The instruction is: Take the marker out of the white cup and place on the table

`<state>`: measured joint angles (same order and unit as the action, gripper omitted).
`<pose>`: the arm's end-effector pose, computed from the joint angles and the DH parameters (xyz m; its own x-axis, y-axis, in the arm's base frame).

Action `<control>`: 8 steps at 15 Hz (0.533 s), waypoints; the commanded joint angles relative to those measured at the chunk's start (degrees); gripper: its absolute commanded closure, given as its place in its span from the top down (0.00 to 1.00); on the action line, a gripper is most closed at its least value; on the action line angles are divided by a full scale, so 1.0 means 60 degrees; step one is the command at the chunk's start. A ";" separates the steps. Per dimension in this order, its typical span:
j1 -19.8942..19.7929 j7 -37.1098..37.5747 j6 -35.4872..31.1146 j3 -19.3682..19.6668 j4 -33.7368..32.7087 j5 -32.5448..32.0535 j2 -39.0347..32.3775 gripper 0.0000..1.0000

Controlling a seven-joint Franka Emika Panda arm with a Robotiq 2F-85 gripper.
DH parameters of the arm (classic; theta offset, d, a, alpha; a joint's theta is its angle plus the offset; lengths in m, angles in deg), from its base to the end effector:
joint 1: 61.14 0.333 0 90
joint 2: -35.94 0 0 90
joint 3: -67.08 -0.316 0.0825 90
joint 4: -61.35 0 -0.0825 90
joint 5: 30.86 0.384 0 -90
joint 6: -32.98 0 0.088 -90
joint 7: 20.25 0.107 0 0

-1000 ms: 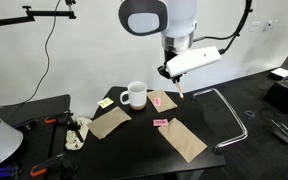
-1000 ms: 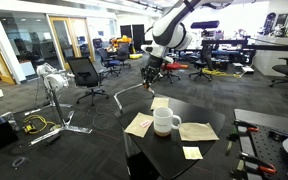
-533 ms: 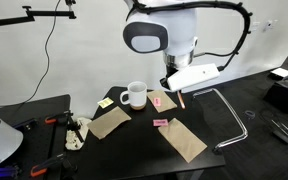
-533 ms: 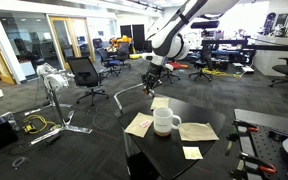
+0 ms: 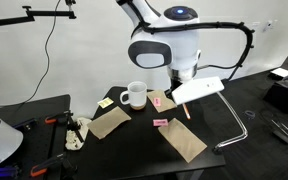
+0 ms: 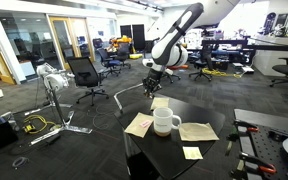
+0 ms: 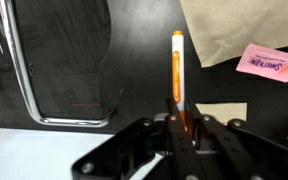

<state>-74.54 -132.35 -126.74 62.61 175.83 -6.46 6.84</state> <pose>0.6202 -0.1187 0.2284 0.1344 0.9747 0.1787 0.9346 -0.1846 0.3041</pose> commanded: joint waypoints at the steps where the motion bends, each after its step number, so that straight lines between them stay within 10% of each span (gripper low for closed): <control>1: -0.0317 0.0405 -0.0309 -0.0345 -0.0351 -0.0502 -0.0417 0.03; 8: -0.0295 0.0885 -0.0240 -0.0396 -0.0706 -0.1147 -0.0860 0.03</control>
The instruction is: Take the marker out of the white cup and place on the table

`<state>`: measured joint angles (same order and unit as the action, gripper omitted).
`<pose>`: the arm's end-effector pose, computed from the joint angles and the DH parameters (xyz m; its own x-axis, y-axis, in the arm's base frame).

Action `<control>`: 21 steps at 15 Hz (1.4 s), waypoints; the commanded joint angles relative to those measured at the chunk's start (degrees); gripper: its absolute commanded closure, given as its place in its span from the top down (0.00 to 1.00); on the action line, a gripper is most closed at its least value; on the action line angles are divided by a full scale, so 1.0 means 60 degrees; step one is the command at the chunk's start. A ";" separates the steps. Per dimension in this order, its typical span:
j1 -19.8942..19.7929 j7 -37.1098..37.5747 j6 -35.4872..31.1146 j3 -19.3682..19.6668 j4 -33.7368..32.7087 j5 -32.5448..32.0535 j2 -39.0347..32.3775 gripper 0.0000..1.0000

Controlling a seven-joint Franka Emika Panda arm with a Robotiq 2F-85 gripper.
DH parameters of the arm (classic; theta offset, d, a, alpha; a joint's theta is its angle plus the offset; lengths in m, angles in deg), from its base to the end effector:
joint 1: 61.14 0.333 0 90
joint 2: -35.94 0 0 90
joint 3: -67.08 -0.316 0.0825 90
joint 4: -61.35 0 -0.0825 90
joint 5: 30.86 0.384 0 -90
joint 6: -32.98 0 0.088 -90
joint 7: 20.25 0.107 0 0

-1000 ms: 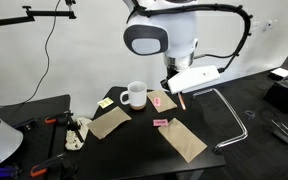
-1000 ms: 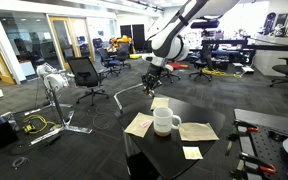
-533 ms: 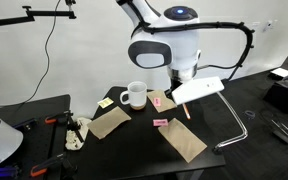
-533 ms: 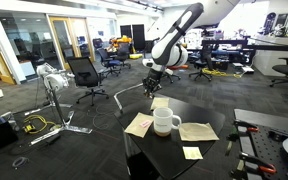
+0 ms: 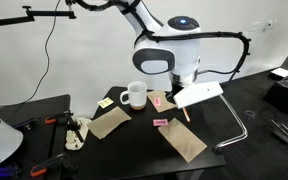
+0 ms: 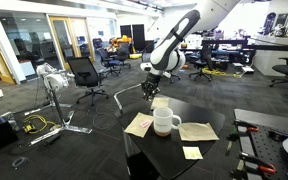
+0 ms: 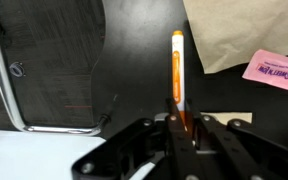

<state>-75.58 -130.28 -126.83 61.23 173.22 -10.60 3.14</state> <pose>0.6305 -0.1147 0.2073 0.1143 0.9797 0.1647 0.9453 -0.1583 0.2851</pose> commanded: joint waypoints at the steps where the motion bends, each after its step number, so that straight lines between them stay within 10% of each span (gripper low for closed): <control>1: -0.0124 0.0619 -0.0216 -0.0175 -0.0304 -0.0557 -0.0287 0.05; 2: -0.0102 0.0789 -0.0215 -0.0153 -0.0324 -0.0685 -0.0320 0.37; 11: -0.0315 0.1113 -0.0254 -0.0457 -0.0059 -0.0946 0.0006 0.97; 21: 0.0196 0.1976 0.1270 -0.0134 0.1341 -0.1136 0.3005 1.00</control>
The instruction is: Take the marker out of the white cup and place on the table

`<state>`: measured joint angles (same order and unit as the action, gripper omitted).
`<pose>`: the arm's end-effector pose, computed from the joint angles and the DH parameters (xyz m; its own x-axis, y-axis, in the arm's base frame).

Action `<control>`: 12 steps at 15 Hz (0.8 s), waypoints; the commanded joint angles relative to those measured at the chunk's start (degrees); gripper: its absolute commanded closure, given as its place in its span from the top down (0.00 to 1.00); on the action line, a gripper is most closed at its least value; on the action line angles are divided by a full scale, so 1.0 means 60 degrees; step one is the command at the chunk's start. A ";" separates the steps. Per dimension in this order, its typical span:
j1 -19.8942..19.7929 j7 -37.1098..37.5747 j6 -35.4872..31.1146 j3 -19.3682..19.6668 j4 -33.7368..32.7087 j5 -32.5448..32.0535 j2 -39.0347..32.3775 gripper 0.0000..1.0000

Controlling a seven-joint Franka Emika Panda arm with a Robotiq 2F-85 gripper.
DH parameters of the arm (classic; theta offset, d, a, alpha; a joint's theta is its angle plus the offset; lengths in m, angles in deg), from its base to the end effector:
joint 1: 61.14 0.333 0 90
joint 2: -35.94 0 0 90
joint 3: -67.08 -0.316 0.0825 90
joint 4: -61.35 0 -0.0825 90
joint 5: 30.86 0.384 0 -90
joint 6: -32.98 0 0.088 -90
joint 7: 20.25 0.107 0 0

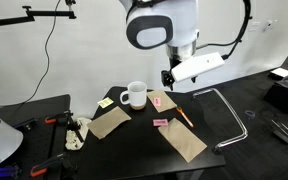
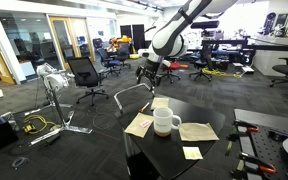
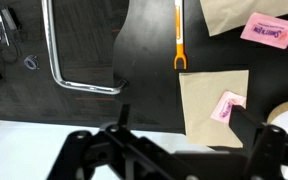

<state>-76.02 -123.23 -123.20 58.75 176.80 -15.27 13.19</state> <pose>0.6257 -0.0865 0.2876 0.1103 0.9800 0.1657 0.9336 -0.1594 0.3209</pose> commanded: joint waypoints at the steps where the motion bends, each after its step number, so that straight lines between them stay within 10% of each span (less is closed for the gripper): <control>1: 0.0340 0.0976 0.1038 0.0355 0.0779 -0.0417 0.1656 1.00; 12: 0.1263 0.1654 0.3459 0.1234 0.0484 -0.0683 0.3246 1.00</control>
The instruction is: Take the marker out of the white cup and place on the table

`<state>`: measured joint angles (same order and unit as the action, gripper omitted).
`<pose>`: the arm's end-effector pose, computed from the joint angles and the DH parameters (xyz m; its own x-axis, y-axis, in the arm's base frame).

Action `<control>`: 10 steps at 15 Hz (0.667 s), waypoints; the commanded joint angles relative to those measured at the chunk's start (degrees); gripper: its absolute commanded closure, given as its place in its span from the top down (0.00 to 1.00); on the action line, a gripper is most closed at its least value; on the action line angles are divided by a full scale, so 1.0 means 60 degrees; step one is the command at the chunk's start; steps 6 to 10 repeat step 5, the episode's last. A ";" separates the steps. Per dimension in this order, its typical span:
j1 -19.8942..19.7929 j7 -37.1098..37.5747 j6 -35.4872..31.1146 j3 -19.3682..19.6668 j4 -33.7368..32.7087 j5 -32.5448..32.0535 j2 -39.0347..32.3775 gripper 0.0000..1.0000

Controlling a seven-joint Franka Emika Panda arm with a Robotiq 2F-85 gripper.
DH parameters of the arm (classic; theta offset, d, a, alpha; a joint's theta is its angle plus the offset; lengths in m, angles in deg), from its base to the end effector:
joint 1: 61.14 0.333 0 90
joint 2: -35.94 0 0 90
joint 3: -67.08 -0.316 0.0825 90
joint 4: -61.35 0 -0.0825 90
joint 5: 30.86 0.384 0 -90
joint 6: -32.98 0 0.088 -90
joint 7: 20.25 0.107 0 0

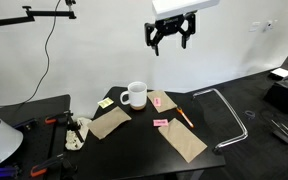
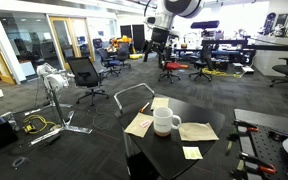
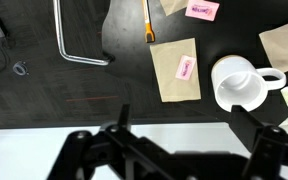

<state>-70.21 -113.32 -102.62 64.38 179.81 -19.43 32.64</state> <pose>0.5783 -0.0625 0.4292 0.1617 0.9740 0.1588 0.9518 -0.1964 0.2357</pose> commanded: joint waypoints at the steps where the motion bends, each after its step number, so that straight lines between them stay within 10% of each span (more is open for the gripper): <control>1: 0.0306 0.0004 0.0026 0.0303 -0.0017 0.0011 -0.0032 1.00; 10: 0.0307 0.0002 0.0017 0.0315 -0.0017 0.0013 -0.0161 1.00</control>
